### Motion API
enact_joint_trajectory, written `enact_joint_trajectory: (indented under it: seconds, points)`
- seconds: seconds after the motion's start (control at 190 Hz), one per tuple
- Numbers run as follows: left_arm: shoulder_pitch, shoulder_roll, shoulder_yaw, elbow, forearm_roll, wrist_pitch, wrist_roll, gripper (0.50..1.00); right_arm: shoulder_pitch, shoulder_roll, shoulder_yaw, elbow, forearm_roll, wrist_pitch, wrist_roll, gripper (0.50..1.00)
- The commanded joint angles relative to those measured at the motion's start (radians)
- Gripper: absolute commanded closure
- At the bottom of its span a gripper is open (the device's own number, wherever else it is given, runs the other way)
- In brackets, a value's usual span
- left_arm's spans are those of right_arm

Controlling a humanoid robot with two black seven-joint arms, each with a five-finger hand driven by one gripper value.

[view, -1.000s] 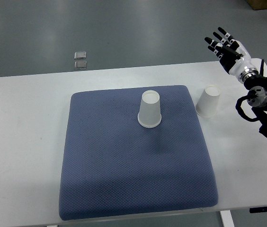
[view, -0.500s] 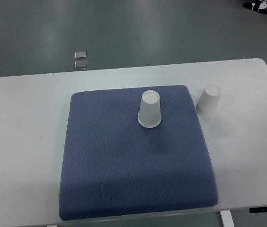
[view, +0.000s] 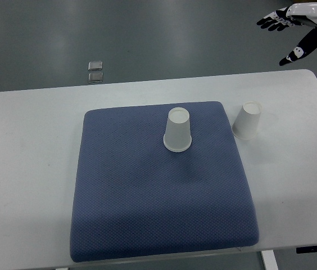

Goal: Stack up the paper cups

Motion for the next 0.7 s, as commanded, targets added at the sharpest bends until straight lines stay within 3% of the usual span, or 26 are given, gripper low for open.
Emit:
enact_joint_trajectory:
  seconds: [0.0,0.121,0.242,0.353,0.695]
  points:
    - [0.000,0.000,0.000,0.000,0.000,0.000,0.000,0.500,0.041,0.013,-0.076,0.010,-0.105,0.004,0.010,0.572]
    - [0.000,0.000,0.000,0.000,0.000,0.000,0.000,0.500,0.074,0.062,-0.172,0.010,-0.208,-0.041,0.011,0.572]
    - [0.000,0.000,0.000,0.000,0.000,0.000,0.000,0.500,0.074,0.116,-0.287,0.008,-0.306,-0.202,0.011,0.574]
    - [0.000,0.000,0.000,0.000,0.000,0.000,0.000,0.500,0.076,0.146,-0.369,0.007,-0.321,-0.294,0.008,0.574]
    - [0.000,0.000,0.000,0.000,0.000,0.000,0.000,0.500,-0.004,0.163,-0.392,-0.002,-0.321,-0.326,0.010,0.574]
